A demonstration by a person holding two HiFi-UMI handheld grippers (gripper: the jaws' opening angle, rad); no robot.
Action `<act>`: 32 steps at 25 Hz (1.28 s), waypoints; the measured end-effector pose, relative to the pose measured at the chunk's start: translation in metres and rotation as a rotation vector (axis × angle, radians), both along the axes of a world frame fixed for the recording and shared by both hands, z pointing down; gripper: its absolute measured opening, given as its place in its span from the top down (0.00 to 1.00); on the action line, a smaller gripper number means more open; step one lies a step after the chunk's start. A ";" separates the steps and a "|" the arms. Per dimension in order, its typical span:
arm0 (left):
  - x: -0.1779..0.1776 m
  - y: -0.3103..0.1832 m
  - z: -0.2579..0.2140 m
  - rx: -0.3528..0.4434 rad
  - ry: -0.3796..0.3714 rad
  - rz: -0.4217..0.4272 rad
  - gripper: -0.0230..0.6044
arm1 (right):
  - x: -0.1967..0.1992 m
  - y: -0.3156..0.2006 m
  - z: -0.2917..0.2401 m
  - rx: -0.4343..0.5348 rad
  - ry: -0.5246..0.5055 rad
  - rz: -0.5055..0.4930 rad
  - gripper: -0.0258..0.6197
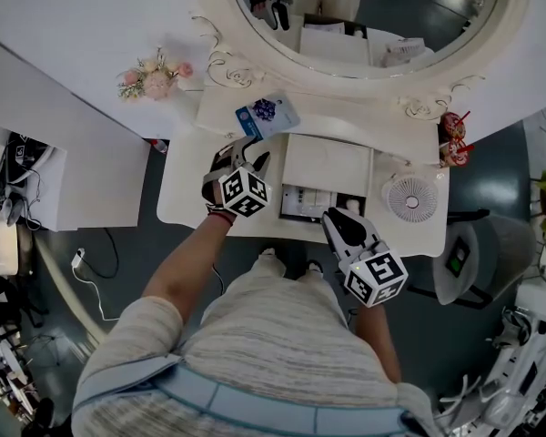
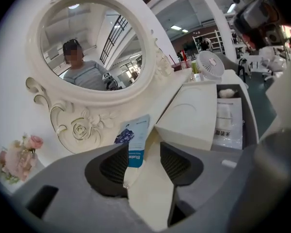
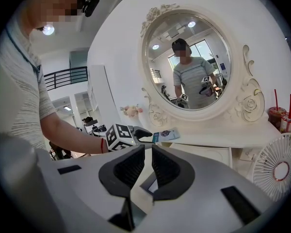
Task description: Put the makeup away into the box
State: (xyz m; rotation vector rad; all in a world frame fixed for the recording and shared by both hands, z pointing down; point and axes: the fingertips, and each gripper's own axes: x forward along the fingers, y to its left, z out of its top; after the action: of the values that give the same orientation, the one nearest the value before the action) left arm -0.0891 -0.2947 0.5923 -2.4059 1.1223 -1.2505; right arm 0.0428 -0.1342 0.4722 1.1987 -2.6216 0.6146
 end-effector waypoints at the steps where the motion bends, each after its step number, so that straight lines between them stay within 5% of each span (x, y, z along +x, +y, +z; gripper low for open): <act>1: 0.000 -0.002 0.001 0.009 -0.020 0.006 0.64 | 0.001 0.000 0.000 -0.001 0.001 0.003 0.94; 16: 0.000 -0.035 0.037 -0.017 -0.214 0.029 0.63 | 0.007 0.001 0.004 -0.019 0.011 0.024 0.94; 24: 0.000 -0.044 0.046 -0.044 -0.241 0.023 0.63 | 0.012 0.001 0.002 -0.020 0.019 0.031 0.94; 27: -0.001 -0.047 0.038 -0.031 -0.229 0.013 0.81 | 0.012 0.000 0.001 -0.018 0.018 0.028 0.94; 32: -0.002 -0.042 0.029 -0.016 -0.222 0.017 0.89 | 0.009 0.001 0.002 -0.015 0.017 0.014 0.94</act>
State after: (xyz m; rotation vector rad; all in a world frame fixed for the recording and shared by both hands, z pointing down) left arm -0.0908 -0.3368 0.6216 -2.2152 1.0276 -1.4822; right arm 0.0517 -0.1335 0.4743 1.2142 -2.5925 0.6229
